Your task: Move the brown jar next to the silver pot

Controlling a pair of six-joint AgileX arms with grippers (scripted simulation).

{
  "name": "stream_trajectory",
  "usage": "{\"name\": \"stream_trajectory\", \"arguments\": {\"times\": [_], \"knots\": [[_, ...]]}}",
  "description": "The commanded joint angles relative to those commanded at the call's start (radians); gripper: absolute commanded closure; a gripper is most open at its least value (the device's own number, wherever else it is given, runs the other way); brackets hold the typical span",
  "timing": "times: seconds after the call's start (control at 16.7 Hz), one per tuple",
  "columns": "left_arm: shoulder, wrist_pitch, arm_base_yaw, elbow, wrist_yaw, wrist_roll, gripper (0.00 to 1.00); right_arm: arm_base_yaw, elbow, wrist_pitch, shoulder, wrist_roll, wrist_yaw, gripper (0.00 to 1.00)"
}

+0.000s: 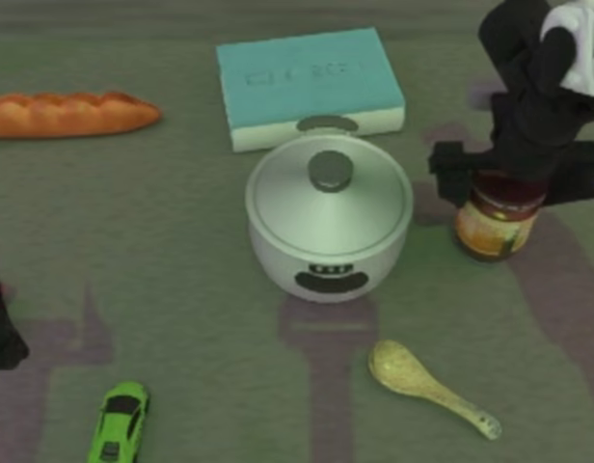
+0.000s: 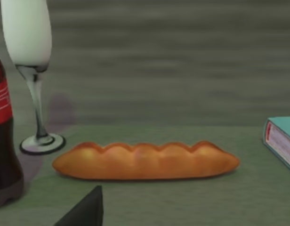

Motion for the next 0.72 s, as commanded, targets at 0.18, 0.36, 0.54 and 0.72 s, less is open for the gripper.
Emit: {"name": "stream_trajectory", "arguments": {"times": [0.18, 0.36, 0.54, 0.72], "knots": [[0.000, 0.000, 0.000, 0.000, 0.000, 0.000, 0.00, 0.000, 0.000, 0.000, 0.000, 0.000, 0.000, 0.40], [0.000, 0.000, 0.000, 0.000, 0.000, 0.000, 0.00, 0.000, 0.000, 0.000, 0.000, 0.000, 0.000, 0.17], [0.000, 0.000, 0.000, 0.000, 0.000, 0.000, 0.00, 0.000, 0.000, 0.000, 0.000, 0.000, 0.000, 0.00], [0.000, 0.000, 0.000, 0.000, 0.000, 0.000, 0.00, 0.000, 0.000, 0.000, 0.000, 0.000, 0.000, 0.00]]}}
